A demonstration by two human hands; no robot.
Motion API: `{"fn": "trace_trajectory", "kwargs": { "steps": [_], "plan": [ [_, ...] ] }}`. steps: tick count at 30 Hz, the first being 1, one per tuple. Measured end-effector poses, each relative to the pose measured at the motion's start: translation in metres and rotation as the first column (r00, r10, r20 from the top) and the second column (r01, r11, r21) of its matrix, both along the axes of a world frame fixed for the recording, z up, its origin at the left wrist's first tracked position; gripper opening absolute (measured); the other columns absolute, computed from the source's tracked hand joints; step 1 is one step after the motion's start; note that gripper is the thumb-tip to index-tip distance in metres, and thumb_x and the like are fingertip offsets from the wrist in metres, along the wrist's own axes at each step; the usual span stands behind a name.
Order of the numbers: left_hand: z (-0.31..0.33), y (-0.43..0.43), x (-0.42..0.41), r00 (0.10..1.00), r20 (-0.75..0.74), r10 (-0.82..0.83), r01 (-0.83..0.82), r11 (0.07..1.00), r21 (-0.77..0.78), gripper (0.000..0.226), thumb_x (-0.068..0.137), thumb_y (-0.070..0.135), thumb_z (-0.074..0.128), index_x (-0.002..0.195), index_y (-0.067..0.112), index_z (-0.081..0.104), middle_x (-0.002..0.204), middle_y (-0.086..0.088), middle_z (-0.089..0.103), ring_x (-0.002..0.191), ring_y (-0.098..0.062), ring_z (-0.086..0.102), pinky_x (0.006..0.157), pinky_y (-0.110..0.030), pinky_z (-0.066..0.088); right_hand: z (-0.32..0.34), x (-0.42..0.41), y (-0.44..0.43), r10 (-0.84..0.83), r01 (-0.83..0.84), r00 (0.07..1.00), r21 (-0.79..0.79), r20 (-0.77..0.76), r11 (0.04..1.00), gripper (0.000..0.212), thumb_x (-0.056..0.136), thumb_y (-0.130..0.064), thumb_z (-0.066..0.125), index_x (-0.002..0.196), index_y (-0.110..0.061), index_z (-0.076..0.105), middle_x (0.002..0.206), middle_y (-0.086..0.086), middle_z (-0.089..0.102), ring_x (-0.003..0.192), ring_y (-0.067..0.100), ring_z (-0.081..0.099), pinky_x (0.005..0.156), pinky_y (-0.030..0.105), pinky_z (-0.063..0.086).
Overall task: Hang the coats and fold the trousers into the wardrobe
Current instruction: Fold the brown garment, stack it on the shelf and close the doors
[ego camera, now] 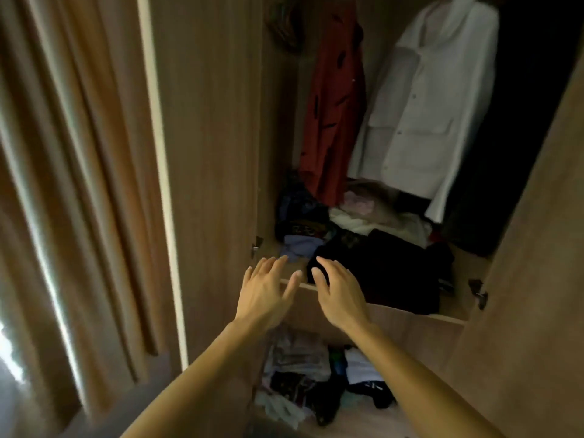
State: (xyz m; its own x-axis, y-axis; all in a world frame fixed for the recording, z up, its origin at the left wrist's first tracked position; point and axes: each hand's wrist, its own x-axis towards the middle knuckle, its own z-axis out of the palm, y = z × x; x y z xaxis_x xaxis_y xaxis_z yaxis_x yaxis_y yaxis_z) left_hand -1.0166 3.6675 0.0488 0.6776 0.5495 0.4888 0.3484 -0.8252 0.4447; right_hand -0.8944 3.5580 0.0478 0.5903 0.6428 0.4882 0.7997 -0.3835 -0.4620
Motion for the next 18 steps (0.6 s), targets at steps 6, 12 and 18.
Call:
{"fn": "trace_trajectory", "kwargs": {
  "steps": [6,12,18],
  "plan": [
    [0.031,0.029,-0.094,0.973,-0.060,0.222,-0.218,0.973,0.073,0.046,0.098,0.048,0.034,0.133,0.022,0.046,0.135,-0.001,0.053,0.124,-0.021,0.047,0.104,-0.036,0.032,0.010,-0.075,0.046,0.184,-0.181,0.981,0.062,-0.052,0.981,0.044,0.100,-0.040,0.035,0.135,-0.018,0.050,0.138,0.002,0.052,0.132,0.020,0.041,0.109,0.033,0.029],
    [0.059,0.078,-0.136,0.930,-0.063,0.363,-0.360,0.932,0.052,0.046,0.096,0.047,0.034,0.125,0.015,0.051,0.125,-0.008,0.059,0.115,-0.028,0.053,0.097,-0.042,0.040,0.036,-0.121,0.083,0.234,-0.234,0.972,0.031,0.016,0.972,0.047,0.100,-0.043,0.031,0.139,-0.020,0.044,0.142,-0.002,0.047,0.134,0.016,0.038,0.111,0.031,0.027],
    [0.072,0.144,-0.138,0.929,-0.085,0.361,-0.359,0.932,0.040,0.055,0.093,0.058,0.028,0.118,0.014,0.049,0.116,-0.011,0.060,0.108,-0.030,0.056,0.090,-0.043,0.044,0.054,-0.136,0.126,0.155,-0.155,0.987,-0.002,0.033,0.988,0.048,0.101,-0.045,0.027,0.141,-0.022,0.041,0.145,-0.004,0.044,0.136,0.015,0.035,0.112,0.034,0.026]
  ]
}}
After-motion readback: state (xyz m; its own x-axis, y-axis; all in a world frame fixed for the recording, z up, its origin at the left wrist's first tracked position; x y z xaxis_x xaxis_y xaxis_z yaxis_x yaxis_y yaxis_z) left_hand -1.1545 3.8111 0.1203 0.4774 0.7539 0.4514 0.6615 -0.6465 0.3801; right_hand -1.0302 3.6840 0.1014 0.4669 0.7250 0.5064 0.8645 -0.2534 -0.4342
